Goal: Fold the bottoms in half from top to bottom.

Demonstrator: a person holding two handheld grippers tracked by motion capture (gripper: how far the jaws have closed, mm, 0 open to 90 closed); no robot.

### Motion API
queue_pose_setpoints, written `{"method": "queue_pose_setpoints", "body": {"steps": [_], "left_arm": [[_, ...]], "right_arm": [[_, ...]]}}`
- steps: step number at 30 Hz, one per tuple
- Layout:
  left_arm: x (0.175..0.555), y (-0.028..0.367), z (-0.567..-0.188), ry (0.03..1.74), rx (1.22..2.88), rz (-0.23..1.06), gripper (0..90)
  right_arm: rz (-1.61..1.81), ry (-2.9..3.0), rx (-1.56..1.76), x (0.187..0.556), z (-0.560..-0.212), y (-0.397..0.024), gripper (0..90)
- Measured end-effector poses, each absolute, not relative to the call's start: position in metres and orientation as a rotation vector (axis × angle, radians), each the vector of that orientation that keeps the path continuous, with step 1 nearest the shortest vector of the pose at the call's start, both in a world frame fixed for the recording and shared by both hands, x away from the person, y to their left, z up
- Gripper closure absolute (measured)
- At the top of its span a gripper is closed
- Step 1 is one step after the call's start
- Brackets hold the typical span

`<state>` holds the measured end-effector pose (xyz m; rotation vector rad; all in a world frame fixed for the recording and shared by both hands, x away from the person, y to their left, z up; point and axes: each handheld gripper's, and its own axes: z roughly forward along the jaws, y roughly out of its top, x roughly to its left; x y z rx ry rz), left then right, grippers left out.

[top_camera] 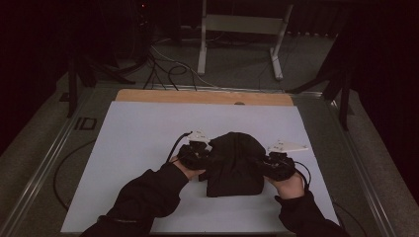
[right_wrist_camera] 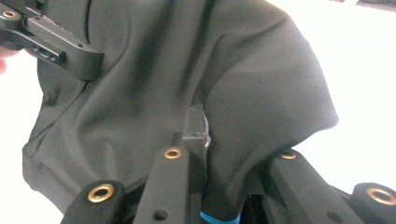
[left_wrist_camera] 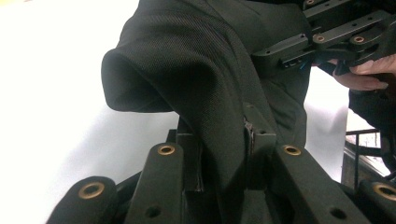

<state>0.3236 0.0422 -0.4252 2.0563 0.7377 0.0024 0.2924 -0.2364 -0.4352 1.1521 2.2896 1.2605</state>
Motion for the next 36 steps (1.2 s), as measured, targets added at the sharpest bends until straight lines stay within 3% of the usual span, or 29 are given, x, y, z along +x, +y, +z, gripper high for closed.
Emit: {"method": "queue_pose_setpoints", "body": {"steps": [36], "left_arm": [[0.349,0.115,-0.414,0.743,2.068,0.029,73.7]], "right_arm": [[1.289,2.346,1.040,0.329,-0.427,-0.166,76.8]]}}
